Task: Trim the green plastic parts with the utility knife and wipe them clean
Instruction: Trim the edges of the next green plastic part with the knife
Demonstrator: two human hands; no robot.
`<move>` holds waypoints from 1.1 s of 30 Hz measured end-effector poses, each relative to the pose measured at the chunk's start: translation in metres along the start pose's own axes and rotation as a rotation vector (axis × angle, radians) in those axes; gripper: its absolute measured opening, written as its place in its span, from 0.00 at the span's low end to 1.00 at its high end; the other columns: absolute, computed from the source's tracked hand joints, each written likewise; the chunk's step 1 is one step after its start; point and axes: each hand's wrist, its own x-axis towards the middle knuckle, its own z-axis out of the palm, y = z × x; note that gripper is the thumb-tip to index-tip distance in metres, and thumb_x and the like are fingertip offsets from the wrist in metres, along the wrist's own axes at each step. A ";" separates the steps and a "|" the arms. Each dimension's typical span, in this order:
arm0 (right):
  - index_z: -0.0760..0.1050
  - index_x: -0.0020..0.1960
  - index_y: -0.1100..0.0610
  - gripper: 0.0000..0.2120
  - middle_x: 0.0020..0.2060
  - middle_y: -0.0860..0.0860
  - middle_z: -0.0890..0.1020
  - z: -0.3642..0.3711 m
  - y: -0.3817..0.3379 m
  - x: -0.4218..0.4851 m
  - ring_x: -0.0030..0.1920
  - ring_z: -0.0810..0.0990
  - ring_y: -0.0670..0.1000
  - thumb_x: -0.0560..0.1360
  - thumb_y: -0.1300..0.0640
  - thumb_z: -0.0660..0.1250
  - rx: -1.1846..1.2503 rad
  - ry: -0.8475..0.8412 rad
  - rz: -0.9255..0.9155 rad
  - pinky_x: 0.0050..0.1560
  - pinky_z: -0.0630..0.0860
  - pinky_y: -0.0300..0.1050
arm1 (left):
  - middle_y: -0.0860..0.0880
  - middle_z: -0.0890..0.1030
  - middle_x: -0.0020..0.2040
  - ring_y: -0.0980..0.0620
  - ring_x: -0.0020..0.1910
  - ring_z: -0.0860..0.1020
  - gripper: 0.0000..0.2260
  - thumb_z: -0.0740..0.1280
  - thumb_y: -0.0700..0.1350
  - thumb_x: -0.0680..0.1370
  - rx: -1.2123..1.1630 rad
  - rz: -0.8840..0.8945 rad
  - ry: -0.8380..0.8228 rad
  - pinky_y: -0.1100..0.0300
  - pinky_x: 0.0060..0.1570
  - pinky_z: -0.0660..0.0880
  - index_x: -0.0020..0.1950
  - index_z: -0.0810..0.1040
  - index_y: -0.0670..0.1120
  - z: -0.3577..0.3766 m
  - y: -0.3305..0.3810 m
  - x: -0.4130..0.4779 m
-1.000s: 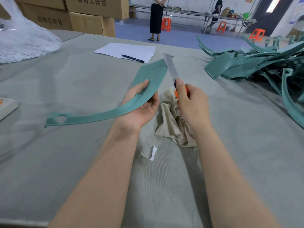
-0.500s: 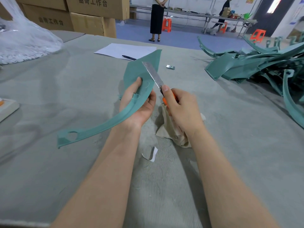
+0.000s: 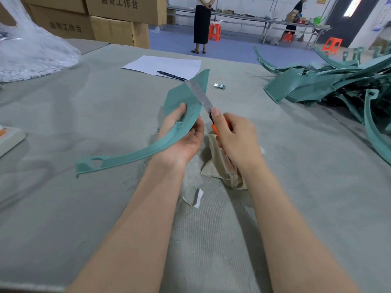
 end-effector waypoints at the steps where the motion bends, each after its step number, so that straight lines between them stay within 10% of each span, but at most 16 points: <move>1: 0.71 0.35 0.63 0.27 0.22 0.44 0.73 0.000 0.000 0.000 0.27 0.72 0.49 0.80 0.41 0.58 0.002 -0.001 -0.005 0.35 0.75 0.53 | 0.46 0.80 0.34 0.53 0.32 0.78 0.04 0.66 0.38 0.78 -0.005 0.004 0.004 0.66 0.31 0.77 0.43 0.77 0.40 0.000 0.000 0.000; 14: 0.68 0.30 0.56 0.24 0.24 0.57 0.73 0.010 -0.015 -0.013 0.26 0.69 0.46 0.79 0.43 0.60 -0.041 -0.278 -0.140 0.33 0.69 0.48 | 0.46 0.74 0.24 0.51 0.31 0.72 0.14 0.61 0.38 0.78 -0.093 0.021 0.084 0.62 0.32 0.72 0.32 0.72 0.40 -0.004 0.004 0.005; 33: 0.68 0.29 0.53 0.24 0.29 0.54 0.80 0.001 -0.003 -0.001 0.32 0.77 0.57 0.80 0.41 0.58 -0.021 0.027 0.042 0.37 0.75 0.54 | 0.47 0.79 0.32 0.53 0.30 0.77 0.06 0.66 0.39 0.78 -0.034 0.025 0.003 0.66 0.28 0.77 0.42 0.77 0.40 0.001 0.001 -0.003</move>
